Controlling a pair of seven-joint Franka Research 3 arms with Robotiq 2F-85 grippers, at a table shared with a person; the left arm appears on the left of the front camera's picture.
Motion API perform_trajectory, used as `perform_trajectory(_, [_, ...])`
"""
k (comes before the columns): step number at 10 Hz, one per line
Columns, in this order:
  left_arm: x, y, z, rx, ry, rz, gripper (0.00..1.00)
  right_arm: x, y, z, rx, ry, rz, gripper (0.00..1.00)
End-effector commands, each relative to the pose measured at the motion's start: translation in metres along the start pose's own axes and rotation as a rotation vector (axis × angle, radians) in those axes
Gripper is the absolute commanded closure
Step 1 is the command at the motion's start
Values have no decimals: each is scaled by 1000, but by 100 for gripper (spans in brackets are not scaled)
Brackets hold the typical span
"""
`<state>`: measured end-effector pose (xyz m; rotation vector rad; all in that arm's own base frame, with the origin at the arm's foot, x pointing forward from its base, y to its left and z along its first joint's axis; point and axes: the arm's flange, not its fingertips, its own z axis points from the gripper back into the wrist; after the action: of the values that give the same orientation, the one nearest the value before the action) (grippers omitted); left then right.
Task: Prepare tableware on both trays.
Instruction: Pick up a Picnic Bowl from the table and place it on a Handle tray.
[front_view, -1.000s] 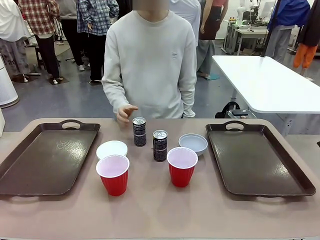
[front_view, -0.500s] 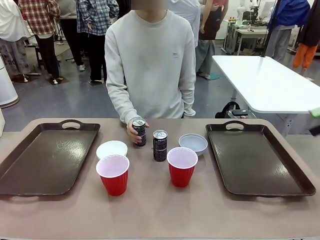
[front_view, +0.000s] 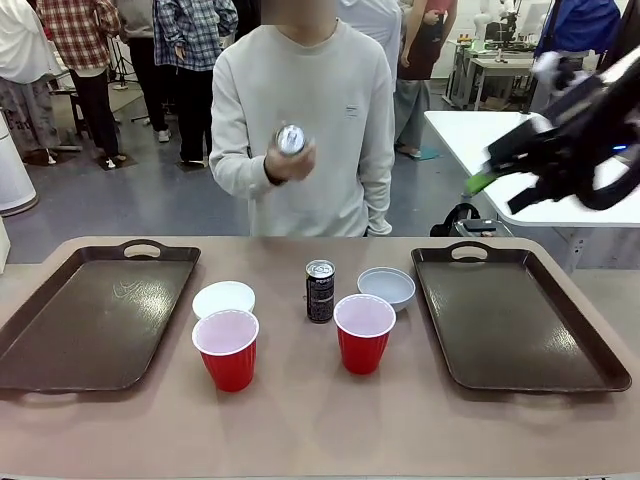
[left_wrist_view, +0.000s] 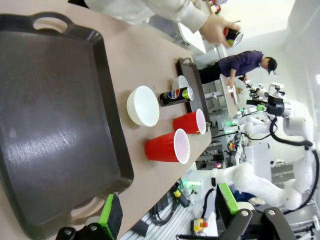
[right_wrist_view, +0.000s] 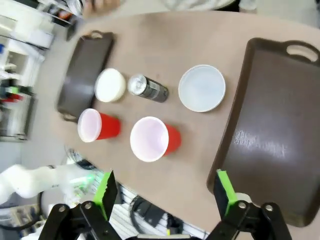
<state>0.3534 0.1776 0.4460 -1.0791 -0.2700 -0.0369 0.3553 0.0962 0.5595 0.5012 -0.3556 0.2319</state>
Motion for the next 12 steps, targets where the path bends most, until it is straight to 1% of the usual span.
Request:
perform_trajectory(1, [0, 0, 4, -10, 2, -7, 0, 4, 36, -70, -265, 74, 16, 0])
perform_trajectory(2, [0, 0, 4, -10, 2, -7, 0, 6, 53, -111, -397, 107, 17, 0])
perform_trajectory(3, [0, 0, 4, -10, 2, -7, 0, 9, 57, -135, -503, 148, -6, 0])
perform_trajectory(4, [0, 0, 4, -10, 2, -7, 0, 12, 52, -140, -539, 164, -25, 0])
perform_trajectory(5, [0, 0, 4, -10, 2, -7, 0, 9, 43, -131, -515, 200, -33, 0])
perform_trajectory(6, [0, 0, 4, -10, 2, -7, 0, -12, 64, -141, -460, 110, 57, 0])
perform_trajectory(9, [0, 0, 4, -10, 2, -7, 0, -12, 64, -141, -460, 110, 57, 0])
perform_trajectory(10, [0, 0, 4, -10, 2, -7, 0, -8, 60, -143, -482, 137, 50, 0])
perform_trajectory(11, [0, 0, 4, -10, 2, -7, 0, 12, 58, -150, -514, 133, -27, 0])
perform_trajectory(12, [0, 0, 4, -10, 2, -7, 0, 37, 56, -166, -555, 129, -98, 0])
